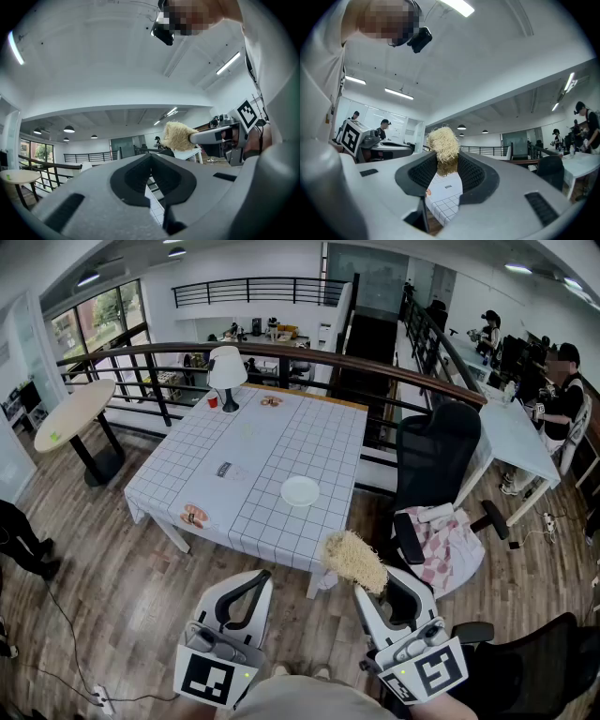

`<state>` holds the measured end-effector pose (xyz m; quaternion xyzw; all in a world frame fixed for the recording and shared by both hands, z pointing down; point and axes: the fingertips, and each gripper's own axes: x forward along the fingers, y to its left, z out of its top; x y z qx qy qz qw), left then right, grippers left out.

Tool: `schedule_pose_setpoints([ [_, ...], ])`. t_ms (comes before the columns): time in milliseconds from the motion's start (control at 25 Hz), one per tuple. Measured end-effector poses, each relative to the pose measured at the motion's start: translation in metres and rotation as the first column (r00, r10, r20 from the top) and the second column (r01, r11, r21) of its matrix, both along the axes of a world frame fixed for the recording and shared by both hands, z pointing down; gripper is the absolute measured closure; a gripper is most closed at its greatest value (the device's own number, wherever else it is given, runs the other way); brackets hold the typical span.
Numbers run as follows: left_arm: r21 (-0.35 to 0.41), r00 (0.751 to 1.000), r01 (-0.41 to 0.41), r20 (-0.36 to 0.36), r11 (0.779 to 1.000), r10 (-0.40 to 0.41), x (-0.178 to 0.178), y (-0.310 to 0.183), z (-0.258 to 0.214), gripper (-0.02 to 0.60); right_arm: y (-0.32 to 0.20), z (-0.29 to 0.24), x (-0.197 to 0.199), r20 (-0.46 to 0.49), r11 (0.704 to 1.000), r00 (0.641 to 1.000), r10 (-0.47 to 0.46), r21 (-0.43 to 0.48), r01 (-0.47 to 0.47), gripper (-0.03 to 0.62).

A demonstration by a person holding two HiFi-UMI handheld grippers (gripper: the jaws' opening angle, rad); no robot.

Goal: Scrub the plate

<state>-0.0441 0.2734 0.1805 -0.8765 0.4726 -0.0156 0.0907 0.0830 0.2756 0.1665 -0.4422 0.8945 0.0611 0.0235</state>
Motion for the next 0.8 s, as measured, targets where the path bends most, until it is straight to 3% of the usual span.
schedule_pose_setpoints([
  [320,-0.012,0.999,0.027,-0.04,1.0,-0.027,-0.001,-0.001,0.002,0.568,-0.002,0.002,0.0,-0.033,1.0,0.999,0.005,0.009,-0.004,0.459],
  [800,-0.025,1.0,0.031,0.003,0.999,-0.031,0.022,-0.001,0.008,0.568,0.002,0.001,0.018,-0.011,1.0,1.0,-0.005,0.007,0.005,0.459],
])
